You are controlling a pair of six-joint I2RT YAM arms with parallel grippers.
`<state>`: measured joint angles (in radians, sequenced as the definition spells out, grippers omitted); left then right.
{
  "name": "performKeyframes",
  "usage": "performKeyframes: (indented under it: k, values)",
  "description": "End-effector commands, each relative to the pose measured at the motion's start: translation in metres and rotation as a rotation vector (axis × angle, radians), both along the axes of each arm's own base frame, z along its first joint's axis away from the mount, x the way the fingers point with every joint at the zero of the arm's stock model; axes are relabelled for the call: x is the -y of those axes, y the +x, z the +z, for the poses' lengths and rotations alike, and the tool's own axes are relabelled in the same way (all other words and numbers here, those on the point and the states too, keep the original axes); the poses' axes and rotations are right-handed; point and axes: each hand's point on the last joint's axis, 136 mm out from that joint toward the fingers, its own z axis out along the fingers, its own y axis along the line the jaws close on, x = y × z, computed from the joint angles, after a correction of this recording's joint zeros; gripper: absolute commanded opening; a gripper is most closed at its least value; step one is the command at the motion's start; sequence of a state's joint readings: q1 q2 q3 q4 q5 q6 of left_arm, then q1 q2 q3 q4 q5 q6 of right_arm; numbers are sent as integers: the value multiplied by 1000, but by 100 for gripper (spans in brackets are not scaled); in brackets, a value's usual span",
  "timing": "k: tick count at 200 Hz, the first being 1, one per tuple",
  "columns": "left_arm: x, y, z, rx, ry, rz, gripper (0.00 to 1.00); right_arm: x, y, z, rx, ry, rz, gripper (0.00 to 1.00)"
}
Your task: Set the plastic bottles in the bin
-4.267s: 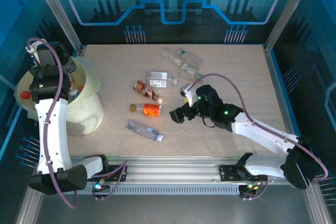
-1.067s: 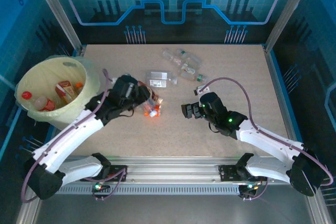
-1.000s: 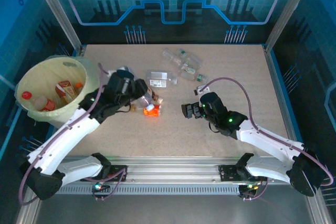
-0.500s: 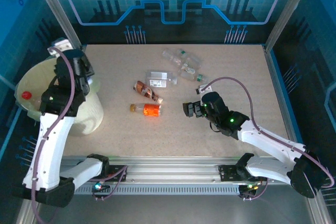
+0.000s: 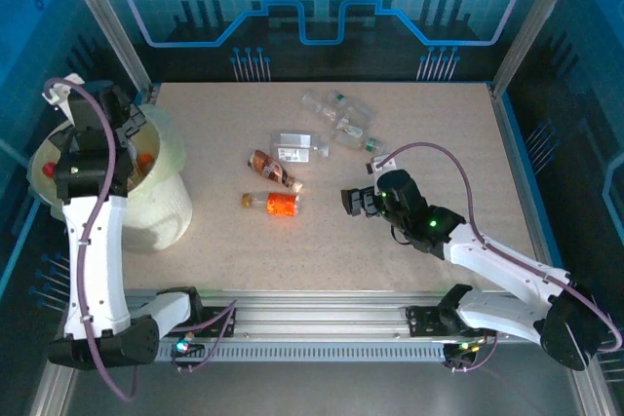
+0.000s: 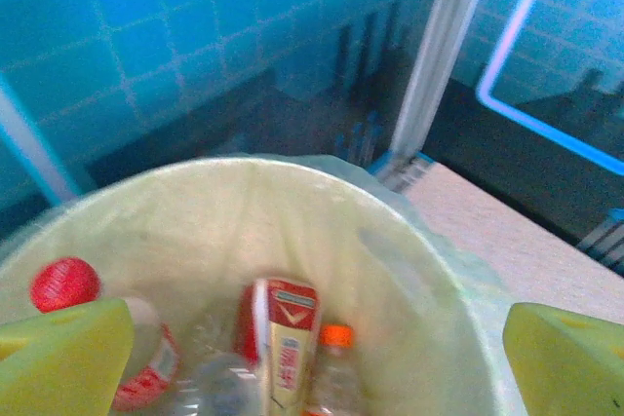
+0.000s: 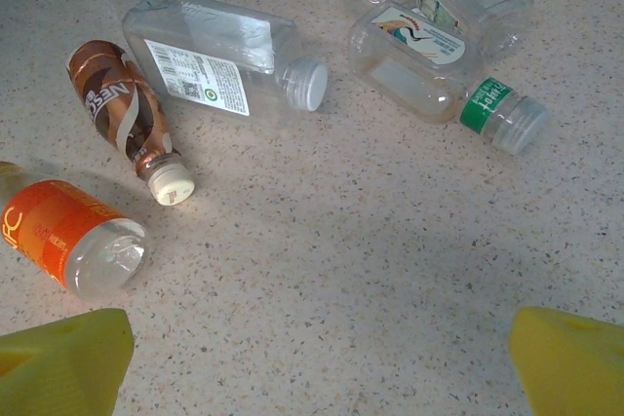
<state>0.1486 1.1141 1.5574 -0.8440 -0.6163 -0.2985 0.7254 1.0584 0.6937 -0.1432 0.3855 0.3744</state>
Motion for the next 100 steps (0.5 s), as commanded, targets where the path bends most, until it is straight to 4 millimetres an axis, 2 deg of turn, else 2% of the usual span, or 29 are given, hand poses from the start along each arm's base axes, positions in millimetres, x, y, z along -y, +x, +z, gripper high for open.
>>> performKeyframes:
  k: [1, 22, 38, 58, 71, 89, 100]
  values:
    - [54, 6, -6, 16, -161, -176, 99, 3, 4, 13, 20, 23, -19, 100]
    - [111, 16, -21, 7, -244, -318, 99, 2, 5, 12, 17, 27, -21, 100]
    - [149, 23, -47, 7, -387, -375, 99, 2, 5, 12, 13, 32, -22, 100]
    - [193, 27, -92, -2, -583, -405, 99, 2, 5, 10, 7, 35, -25, 100]
    - [218, 27, -130, -36, -714, -389, 99, 2, 5, 8, 0, 37, -30, 100]
    - [238, 24, -181, -117, -847, -320, 99, 3, 5, 6, -7, 35, -34, 100]
    - [246, 22, -204, -168, -895, -287, 99, 4, 4, 4, -13, 31, -35, 100]
